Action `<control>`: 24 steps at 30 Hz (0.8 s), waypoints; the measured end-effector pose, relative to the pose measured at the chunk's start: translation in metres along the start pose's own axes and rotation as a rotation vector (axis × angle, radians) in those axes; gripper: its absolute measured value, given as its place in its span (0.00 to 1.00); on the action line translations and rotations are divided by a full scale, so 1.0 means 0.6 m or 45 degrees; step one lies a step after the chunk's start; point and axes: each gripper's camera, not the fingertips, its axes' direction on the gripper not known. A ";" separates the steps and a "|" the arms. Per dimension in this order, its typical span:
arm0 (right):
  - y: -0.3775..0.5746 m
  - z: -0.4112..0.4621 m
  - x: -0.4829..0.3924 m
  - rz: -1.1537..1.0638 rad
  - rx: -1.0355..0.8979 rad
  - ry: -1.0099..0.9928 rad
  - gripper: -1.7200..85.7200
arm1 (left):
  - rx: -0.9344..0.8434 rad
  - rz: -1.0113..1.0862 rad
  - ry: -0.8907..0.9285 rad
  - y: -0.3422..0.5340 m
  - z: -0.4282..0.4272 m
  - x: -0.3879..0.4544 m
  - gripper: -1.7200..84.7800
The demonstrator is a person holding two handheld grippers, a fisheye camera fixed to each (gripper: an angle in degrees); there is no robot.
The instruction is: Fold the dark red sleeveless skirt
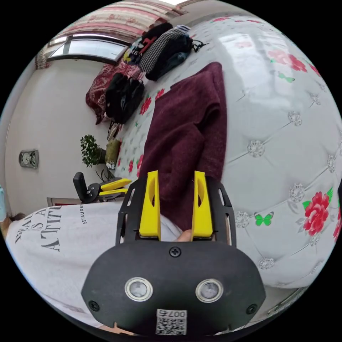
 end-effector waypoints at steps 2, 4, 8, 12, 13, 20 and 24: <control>0.004 0.027 -0.025 -0.013 -0.084 -0.002 0.13 | -0.004 -0.050 0.012 0.007 0.031 -0.007 0.14; 0.002 0.055 -0.042 -0.038 -0.207 0.061 0.11 | -0.101 -0.114 -0.049 0.015 0.087 -0.028 0.14; 0.027 0.005 -0.073 -0.139 -0.256 0.122 0.07 | -0.095 -0.226 0.047 0.051 0.109 -0.086 0.13; 0.070 -0.062 -0.056 -0.116 -0.233 0.155 0.06 | -0.034 -0.305 0.160 0.109 0.108 -0.141 0.14; 0.084 -0.079 -0.043 -0.057 -0.209 0.143 0.07 | -0.030 -0.325 0.171 0.124 0.105 -0.153 0.14; 0.148 -0.125 -0.026 0.052 -0.109 -0.018 0.11 | 0.031 -0.325 0.309 0.190 0.102 -0.197 0.16; 0.147 -0.095 -0.024 0.072 -0.168 0.000 0.09 | 0.010 -0.275 0.274 0.203 0.140 -0.216 0.16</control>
